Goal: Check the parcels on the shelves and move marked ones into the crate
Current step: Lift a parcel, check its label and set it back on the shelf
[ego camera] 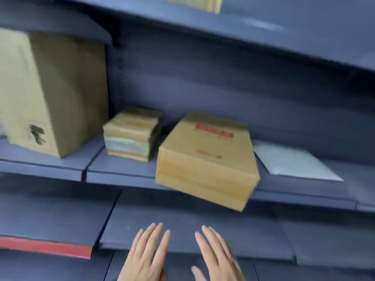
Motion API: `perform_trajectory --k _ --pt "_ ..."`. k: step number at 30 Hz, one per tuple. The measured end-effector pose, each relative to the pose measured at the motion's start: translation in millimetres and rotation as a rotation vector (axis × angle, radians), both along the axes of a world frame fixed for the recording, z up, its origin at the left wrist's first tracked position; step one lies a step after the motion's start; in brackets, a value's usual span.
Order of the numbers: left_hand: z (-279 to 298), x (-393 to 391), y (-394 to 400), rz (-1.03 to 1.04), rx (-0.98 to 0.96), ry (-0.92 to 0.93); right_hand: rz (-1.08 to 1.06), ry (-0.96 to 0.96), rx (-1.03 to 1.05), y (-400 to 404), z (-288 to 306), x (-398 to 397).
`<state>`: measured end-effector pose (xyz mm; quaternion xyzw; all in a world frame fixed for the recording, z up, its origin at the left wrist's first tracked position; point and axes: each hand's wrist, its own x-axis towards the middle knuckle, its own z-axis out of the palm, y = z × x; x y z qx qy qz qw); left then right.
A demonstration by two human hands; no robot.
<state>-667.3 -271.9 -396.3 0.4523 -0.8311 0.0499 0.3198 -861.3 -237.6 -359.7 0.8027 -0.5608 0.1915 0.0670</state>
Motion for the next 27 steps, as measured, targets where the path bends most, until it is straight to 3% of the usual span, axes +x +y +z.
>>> perform_trajectory --k 10,21,27 --pt "125.4 49.3 44.7 0.224 -0.159 0.01 0.217 -0.009 -0.377 2.6 125.0 57.7" --pt "191.0 186.1 136.3 0.618 -0.272 -0.154 0.501 -0.182 -0.492 13.0 148.1 181.2" --pt "207.4 298.4 178.4 0.82 -0.279 -0.163 0.642 -0.146 -0.513 13.5 154.5 288.3"
